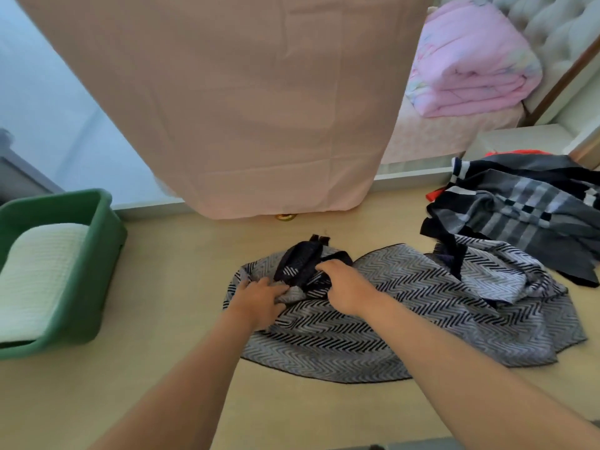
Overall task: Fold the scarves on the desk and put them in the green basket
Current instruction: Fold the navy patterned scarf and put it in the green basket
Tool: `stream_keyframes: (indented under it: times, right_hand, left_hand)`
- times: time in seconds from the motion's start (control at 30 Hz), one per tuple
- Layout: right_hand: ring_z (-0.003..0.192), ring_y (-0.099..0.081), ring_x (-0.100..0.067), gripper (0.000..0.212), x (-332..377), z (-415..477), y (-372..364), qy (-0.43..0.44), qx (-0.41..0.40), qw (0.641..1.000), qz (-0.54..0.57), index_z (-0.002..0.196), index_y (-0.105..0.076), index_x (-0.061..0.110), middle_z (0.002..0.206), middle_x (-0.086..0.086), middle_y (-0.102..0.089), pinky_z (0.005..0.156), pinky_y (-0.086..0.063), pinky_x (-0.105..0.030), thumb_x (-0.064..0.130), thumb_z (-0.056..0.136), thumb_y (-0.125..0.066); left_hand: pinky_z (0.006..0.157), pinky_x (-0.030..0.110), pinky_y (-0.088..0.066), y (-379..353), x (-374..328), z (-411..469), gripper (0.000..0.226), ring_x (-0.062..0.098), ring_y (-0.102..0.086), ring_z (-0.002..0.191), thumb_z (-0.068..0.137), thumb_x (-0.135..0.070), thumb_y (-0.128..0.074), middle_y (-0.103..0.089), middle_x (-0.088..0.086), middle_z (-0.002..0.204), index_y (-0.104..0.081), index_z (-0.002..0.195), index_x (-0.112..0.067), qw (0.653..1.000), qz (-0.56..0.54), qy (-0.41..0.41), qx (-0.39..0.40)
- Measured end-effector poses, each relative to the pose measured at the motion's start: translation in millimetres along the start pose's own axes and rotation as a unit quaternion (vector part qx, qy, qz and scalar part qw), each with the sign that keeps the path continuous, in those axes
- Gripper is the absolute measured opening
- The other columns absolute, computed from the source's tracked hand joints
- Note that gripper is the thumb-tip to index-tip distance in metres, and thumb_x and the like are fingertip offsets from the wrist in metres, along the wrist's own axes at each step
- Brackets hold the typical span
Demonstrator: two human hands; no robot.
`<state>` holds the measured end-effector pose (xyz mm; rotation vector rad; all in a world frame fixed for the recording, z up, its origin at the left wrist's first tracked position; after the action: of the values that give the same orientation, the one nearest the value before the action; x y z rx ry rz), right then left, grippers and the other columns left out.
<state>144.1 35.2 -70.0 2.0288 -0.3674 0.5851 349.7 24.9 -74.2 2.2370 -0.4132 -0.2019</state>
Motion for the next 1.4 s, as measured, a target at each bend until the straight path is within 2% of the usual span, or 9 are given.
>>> stream_keyframes:
  times: [0.1,0.23,0.43,0.6,0.8,1.0,1.13,1.27,1.4]
  right_hand:
    - [0.144,-0.03,-0.028,0.071,20,17,-17,-0.026,0.03,0.999,0.014,0.155,-0.025,0.022,0.162,-0.002,-0.017,0.112,-0.037,-0.038,-0.001,0.093,-0.051]
    - [0.145,-0.031,-0.024,0.07,40,27,-30,-0.023,0.073,0.997,-0.027,0.152,-0.038,0.024,0.159,0.0,-0.03,0.115,-0.035,-0.035,-0.005,0.089,-0.048]
    - [0.133,-0.047,-0.019,0.065,46,32,-41,-0.037,0.045,0.998,0.032,0.131,-0.06,0.026,0.144,0.002,-0.052,0.107,-0.042,-0.031,-0.014,0.082,-0.046]
    - [0.108,-0.051,-0.021,0.047,35,29,-41,-0.05,0.027,0.998,0.019,0.106,-0.051,0.027,0.115,0.001,-0.049,0.092,-0.048,-0.035,-0.007,0.074,-0.059]
    - [0.116,-0.054,-0.02,0.058,51,31,-40,-0.06,0.063,0.994,-0.072,0.133,-0.055,0.022,0.126,-0.001,-0.057,0.099,-0.046,-0.031,0.006,0.078,-0.06]
    - [0.108,-0.055,-0.018,0.041,73,39,-52,-0.003,0.071,0.987,-0.142,0.125,-0.064,0.029,0.115,0.005,-0.063,0.084,-0.041,-0.027,0.03,0.084,-0.066]
    - [0.102,-0.056,-0.02,0.028,77,36,-70,0.024,0.072,0.984,-0.162,0.107,-0.073,0.022,0.107,0.002,-0.064,0.085,-0.046,-0.033,0.036,0.083,-0.074]
    - [0.096,-0.055,-0.021,0.011,72,32,-64,-0.023,0.016,0.997,-0.077,0.096,-0.064,0.019,0.102,0.001,-0.059,0.084,-0.048,-0.036,0.029,0.09,-0.065]
    - [0.082,-0.056,-0.018,0.003,70,27,-29,-0.094,-0.084,0.991,0.036,0.095,-0.052,0.021,0.091,0.001,-0.059,0.068,-0.045,-0.032,0.021,0.098,-0.054]
  left_hand:
    - [0.099,0.041,-0.046,-1,27,-9,0.047,0.023,-0.058,0.114,0.102,-0.054,-0.029,-0.06,0.0,0.129,-0.049,0.137,-0.031,0.998,-0.062,0.004,0.014]
    - [0.071,0.035,-0.051,16,43,-10,0.026,0.026,-0.064,0.094,0.103,-0.034,-0.038,-0.066,0.004,0.108,-0.048,0.123,-0.021,0.996,-0.028,-0.009,-0.082]
    - [0.092,0.043,-0.05,9,37,16,0.086,0.032,-0.034,0.137,0.087,-0.04,-0.067,-0.012,0.004,0.159,-0.011,0.153,-0.041,0.993,-0.01,-0.098,-0.061]
    - [0.067,0.034,-0.045,6,46,12,0.031,0.027,-0.06,0.1,0.094,-0.014,-0.051,-0.053,0.007,0.125,-0.054,0.124,-0.023,0.989,0.023,-0.057,-0.135]
    - [0.05,0.027,-0.032,13,112,-12,0.015,0.024,-0.066,0.074,0.093,-0.015,-0.045,-0.066,0.003,0.085,-0.05,0.106,-0.014,0.932,-0.122,0.197,-0.279]
    - [0.076,0.035,-0.041,9,140,-11,0.046,0.028,-0.051,0.097,0.075,-0.009,-0.058,-0.052,0.007,0.111,-0.053,0.12,-0.017,0.935,0.0,0.126,-0.331]
    - [0.098,0.035,-0.039,-7,110,-5,0.03,0.018,-0.051,0.115,0.09,-0.02,-0.054,-0.06,-0.008,0.12,-0.066,0.117,-0.029,0.975,-0.121,-0.117,-0.147]
    - [0.101,0.038,-0.035,-24,105,-10,0.052,0.014,-0.044,0.113,0.086,-0.069,-0.049,-0.06,-0.01,0.118,-0.067,0.117,-0.033,0.985,-0.108,-0.132,-0.029]
    - [0.092,0.034,-0.042,-19,125,-14,0.03,0.02,-0.052,0.108,0.095,-0.046,-0.053,-0.062,-0.003,0.113,-0.067,0.113,-0.026,0.993,-0.084,-0.087,-0.001]
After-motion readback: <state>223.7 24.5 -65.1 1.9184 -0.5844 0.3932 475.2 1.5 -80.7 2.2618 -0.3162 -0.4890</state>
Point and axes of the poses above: each hand's wrist, its own z-axis towards the middle knuckle, its own y-axis out of the back of the hand, x = y × z, the point moved 2 cm from there along z, towards the middle knuckle
